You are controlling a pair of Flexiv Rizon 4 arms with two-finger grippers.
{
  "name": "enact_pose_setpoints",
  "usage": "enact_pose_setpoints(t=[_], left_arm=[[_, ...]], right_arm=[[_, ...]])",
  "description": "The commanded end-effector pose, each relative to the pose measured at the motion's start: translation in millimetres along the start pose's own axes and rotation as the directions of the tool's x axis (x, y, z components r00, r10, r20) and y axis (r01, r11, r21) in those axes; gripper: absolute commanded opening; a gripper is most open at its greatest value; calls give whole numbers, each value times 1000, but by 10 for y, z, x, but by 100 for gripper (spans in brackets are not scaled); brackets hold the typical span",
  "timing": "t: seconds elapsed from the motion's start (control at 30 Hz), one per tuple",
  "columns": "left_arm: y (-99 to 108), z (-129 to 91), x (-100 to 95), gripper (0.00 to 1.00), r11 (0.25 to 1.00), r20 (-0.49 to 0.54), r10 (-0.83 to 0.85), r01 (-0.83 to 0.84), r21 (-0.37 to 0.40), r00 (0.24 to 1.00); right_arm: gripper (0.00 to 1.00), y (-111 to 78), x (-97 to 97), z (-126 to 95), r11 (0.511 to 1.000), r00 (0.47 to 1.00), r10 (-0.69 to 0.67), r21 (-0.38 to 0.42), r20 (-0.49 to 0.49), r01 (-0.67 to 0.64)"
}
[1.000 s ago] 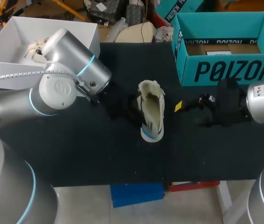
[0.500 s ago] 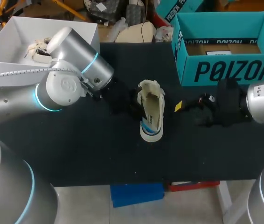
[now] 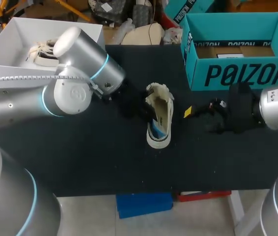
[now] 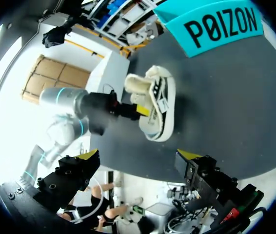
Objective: Take the shoe out of the shoebox, open the shoe tongue, remove and reinsert the insole, then place the shoe into the shoebox
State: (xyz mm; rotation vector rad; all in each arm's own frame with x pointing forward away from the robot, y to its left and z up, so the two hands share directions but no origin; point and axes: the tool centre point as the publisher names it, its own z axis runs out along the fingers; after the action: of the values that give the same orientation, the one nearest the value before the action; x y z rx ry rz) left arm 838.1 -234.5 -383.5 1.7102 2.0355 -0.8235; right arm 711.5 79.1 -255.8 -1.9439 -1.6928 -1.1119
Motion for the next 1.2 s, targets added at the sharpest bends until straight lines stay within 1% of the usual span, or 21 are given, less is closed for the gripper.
enact_pose_setpoints(t=[0.03, 0.27, 0.43, 0.47, 0.5, 0.53, 0.8, 1.03, 1.13, 1.17, 1.2], left_arm=[[21, 61, -21, 0, 1000, -49, 26, -27, -9, 998], [79, 107, 45, 0, 997, -111, 73, -77, -31, 991], [88, 154, 28, 0, 998, -89, 63, -66, -25, 994], [65, 155, 6, 20, 998, -79, 63, -65, -23, 995], [52, 145, -8, 49, 997, -69, 68, -70, -22, 995], [35, 127, -28, 100, 997, -59, 69, -70, -21, 996], [-129, -186, -212, 100, 999, 23, 48, -48, -18, 999], [-252, -393, -346, 100, 1000, 39, 3, -3, -17, 999], [-281, -441, -395, 100, 999, 50, -1, 3, -49, 999], [-286, -449, -401, 85, 998, 47, 1, 2, -67, 999], [-288, -458, -407, 49, 997, 38, 4, -1, -83, 999]], right_arm=[[100, 3, 2, -16, 1000, 1000, 0, 2, 0, 0], [100, 3, 2, -16, 1000, 1000, 0, 2, 0, 0], [100, 3, 2, -16, 1000, 1000, 0, 2, 0, 0], [100, 3, 2, -16, 1000, 1000, 0, 2, 0, 0], [100, 3, 2, -16, 1000, 1000, 0, 2, 0, 0], [100, 3, 2, -16, 1000, 1000, 0, 2, 0, 0], [100, 3, 2, -16, 1000, 1000, 0, 2, 0, 0], [100, 3, 2, -16, 1000, 1000, 0, 2, 0, 0], [100, 3, 2, -16, 1000, 1000, 0, 2, 0, 0], [100, 3, 2, -16, 1000, 1000, 0, 2, 0, 0], [100, 3, 2, -16, 1000, 1000, 0, 2, 0, 0]])
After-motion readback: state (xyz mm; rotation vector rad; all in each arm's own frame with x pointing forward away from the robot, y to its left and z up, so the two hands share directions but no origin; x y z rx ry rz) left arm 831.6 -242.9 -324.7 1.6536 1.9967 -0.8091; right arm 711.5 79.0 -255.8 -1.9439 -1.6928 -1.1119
